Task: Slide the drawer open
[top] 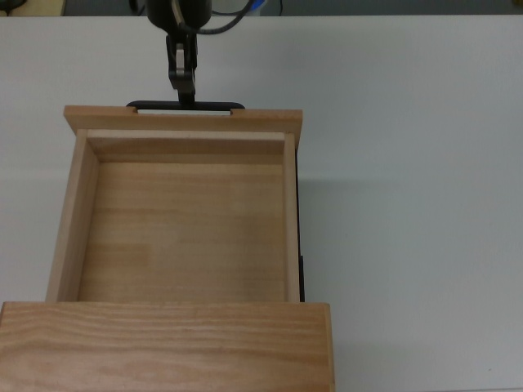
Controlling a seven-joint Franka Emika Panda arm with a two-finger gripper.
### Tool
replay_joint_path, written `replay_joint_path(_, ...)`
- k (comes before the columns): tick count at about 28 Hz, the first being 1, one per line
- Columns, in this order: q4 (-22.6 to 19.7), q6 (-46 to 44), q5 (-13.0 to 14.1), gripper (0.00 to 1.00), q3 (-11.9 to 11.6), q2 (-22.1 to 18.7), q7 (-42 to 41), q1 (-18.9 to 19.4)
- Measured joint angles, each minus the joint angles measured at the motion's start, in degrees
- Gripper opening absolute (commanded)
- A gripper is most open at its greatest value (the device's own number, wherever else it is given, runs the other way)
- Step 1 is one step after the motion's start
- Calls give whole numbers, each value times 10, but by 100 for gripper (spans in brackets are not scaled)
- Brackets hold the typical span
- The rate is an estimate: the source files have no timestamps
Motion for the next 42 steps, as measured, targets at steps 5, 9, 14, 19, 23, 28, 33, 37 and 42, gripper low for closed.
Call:
replay_joint_path(5,8,-22,0,100,0,-18,-1,0)
replay_joint_path(9,9,-43,-1,100,0,-30,-16,0)
replay_joint_path(14,9,-63,-1,100,0,-39,-82,0)
replay_joint_path(19,9,-98,-1,100,1,-42,-212,1)
replay_joint_path(23,9,-121,-1,100,2,-42,-331,3)
replay_joint_path(28,8,-139,-1,100,3,-42,-460,5)
replay_joint_path(33,6,-143,-1,100,4,-41,-589,9)
replay_joint_path(37,3,-143,-1,100,4,-40,-667,11)
replay_joint_path(42,-3,-143,-1,100,4,-39,-760,11)
